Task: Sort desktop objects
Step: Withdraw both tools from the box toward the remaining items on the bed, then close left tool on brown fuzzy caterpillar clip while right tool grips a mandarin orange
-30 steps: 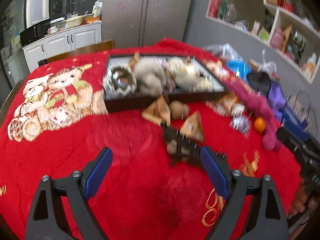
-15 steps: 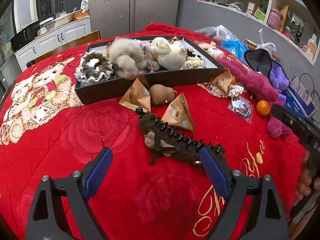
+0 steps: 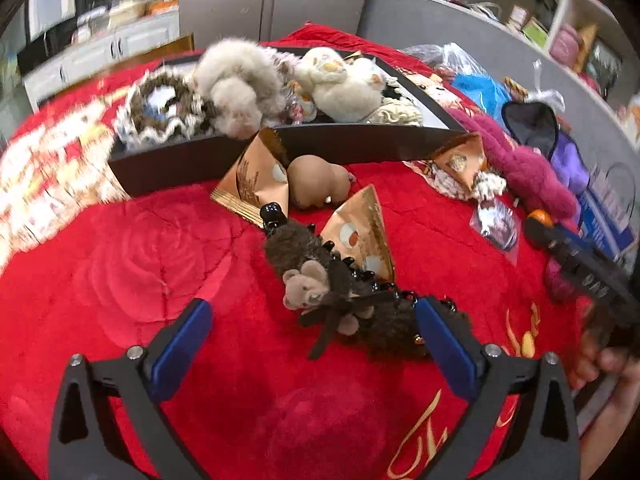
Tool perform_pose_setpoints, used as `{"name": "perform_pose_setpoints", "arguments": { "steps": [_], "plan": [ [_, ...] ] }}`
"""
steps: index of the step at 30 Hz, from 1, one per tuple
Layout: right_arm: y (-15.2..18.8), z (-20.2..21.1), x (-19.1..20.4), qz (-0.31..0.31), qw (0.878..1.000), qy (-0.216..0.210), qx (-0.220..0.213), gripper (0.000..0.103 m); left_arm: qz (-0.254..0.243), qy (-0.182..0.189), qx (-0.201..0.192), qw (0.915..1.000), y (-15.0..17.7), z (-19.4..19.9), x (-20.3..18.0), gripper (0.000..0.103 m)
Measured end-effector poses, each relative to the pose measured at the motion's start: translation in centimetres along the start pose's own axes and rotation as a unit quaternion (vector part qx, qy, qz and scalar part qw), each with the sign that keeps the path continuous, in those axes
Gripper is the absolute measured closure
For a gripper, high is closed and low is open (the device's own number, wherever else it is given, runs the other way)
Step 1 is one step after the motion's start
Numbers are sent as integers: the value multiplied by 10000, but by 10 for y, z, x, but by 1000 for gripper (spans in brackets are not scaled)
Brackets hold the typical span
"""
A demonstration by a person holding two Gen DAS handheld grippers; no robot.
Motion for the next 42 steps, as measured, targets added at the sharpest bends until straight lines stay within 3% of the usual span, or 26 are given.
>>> {"name": "perform_pose_setpoints", "arguments": {
  "steps": [3, 7, 16, 24, 26, 28, 29, 31, 35, 40, 42],
  "plan": [
    [1, -13, -2, 118, 9996, 248, 11, 23, 195, 98, -45, 9998, -1, -4, 4, 0],
    [1, -29, -8, -52, 9992, -21, 399, 23, 138, 11, -139, 9998, -1, -7, -5, 0],
    [0, -33, -7, -109, 9989, -116, 432, 23, 184, -104, -516, 9984, 6, -6, -8, 0],
    [0, -34, -8, -115, 9991, -98, 399, 30, 137, 23, -500, 9987, 13, 0, -4, 1],
    [0, -33, -9, -140, 9992, -69, 371, 38, 125, 55, -521, 9986, 15, 3, -4, 5],
    [0, -31, -12, -205, 9992, -57, 332, 51, 117, 188, -540, 9983, 17, 6, -5, 18],
    [0, -30, -14, -272, 9991, -105, 322, 63, 106, 299, -548, 9980, 18, 7, -6, 23],
    [-1, -30, -18, -365, 9986, -190, 335, 64, 134, 506, -520, 9973, 18, 9, -8, 38],
    [-1, -29, -16, -351, 9987, -242, 294, 64, 104, 497, -514, 9974, 20, 13, -9, 42],
    [2, -21, -17, -463, 9979, -431, 163, 64, 299, 630, -521, 9962, 20, 20, 2, 63],
    [4, -16, -15, -471, 9979, -420, 108, 64, 298, 650, -507, 9961, 20, 21, 4, 64]
  ]
}}
Point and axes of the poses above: each gripper's, at about its wrist camera, not at the fingertips, and z roughly against the way its jaws point, x to its left, y to its underside, the point moved 1 cm from there along -z, roughly the way its jaws point, and after that the axes turned 3 degrees about -z, right-handed, at the moved point
